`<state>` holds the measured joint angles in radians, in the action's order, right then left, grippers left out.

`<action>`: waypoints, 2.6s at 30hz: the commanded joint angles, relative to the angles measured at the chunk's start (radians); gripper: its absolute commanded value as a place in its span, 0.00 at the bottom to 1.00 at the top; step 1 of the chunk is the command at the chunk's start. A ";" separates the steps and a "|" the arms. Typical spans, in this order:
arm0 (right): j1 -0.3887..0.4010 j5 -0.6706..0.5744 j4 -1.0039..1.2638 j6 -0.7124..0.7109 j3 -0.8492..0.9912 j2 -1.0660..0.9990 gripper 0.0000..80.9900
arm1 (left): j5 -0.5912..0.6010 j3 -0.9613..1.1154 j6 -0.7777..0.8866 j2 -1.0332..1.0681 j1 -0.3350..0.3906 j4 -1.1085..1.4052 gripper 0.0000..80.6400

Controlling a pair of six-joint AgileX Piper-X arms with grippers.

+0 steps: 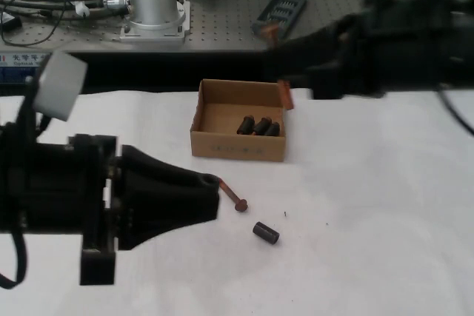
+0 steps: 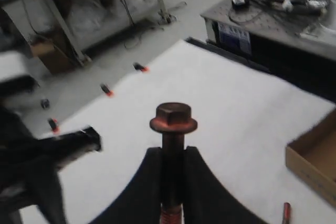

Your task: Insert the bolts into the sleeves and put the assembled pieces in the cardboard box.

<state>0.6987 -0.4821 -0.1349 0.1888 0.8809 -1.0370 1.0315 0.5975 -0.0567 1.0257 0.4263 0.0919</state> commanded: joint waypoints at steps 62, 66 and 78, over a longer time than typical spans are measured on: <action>0.200 0.055 0.196 0.021 -0.265 0.238 0.03 | -0.071 0.004 0.305 0.031 0.214 0.516 0.01; 0.200 0.045 0.221 0.049 -0.270 0.238 0.03 | -0.085 0.004 0.305 0.031 0.214 0.516 0.01; 0.200 -0.030 0.171 0.087 -0.269 0.238 0.27 | -0.138 0.004 0.353 0.031 0.214 0.609 0.01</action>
<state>0.8968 -0.4581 0.0718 0.2698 0.6148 -0.8031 0.9409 0.5828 0.2657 1.0598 0.6389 0.5968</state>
